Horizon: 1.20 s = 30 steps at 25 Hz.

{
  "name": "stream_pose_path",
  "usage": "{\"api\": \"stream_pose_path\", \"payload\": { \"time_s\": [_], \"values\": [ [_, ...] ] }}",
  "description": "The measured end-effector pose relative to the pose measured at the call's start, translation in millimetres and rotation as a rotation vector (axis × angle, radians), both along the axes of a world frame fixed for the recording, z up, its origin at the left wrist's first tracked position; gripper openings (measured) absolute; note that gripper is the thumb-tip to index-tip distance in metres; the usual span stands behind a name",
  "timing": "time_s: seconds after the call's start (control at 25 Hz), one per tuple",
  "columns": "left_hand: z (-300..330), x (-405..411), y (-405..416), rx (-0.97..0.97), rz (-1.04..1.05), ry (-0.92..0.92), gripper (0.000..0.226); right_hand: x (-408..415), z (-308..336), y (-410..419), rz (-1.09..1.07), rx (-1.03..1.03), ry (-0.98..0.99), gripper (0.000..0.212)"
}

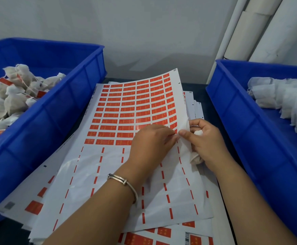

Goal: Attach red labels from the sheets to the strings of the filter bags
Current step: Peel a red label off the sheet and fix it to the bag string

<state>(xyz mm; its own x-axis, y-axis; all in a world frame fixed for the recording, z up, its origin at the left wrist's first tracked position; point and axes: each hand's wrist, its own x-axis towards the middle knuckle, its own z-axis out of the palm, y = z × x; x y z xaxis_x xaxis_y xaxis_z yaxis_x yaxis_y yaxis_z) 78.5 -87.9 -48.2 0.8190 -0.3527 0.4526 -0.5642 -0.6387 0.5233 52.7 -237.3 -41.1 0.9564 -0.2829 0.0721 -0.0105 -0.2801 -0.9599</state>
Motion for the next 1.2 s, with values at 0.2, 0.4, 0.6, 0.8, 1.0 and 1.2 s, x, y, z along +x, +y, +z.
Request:
{"api": "stream_pose_path", "payload": {
  "time_s": [0.2,0.4,0.6,0.8,1.0,1.2],
  "values": [
    [1,0,1,0.009,0.001,-0.047,0.02,0,0,-1,0.004,-0.035,-0.014,0.017],
    [0,-1,0,-0.026,0.007,-0.04,0.02,0,-1,-1,-0.005,-0.038,-0.007,0.017],
    [-6,2,-4,-0.094,0.073,0.083,0.023,0,-1,0,-0.01,-0.013,-0.003,0.016],
    [-5,3,-7,-0.188,0.115,0.248,0.005,0,-1,1,-0.033,0.011,-0.001,0.016],
    [-2,8,-6,-0.269,0.192,0.414,0.022,1,-2,-1,-0.057,0.0,0.04,0.015],
    [18,18,4,-0.549,0.377,0.841,0.015,3,-4,-3,-0.068,-0.013,0.108,0.011]
  ]
}}
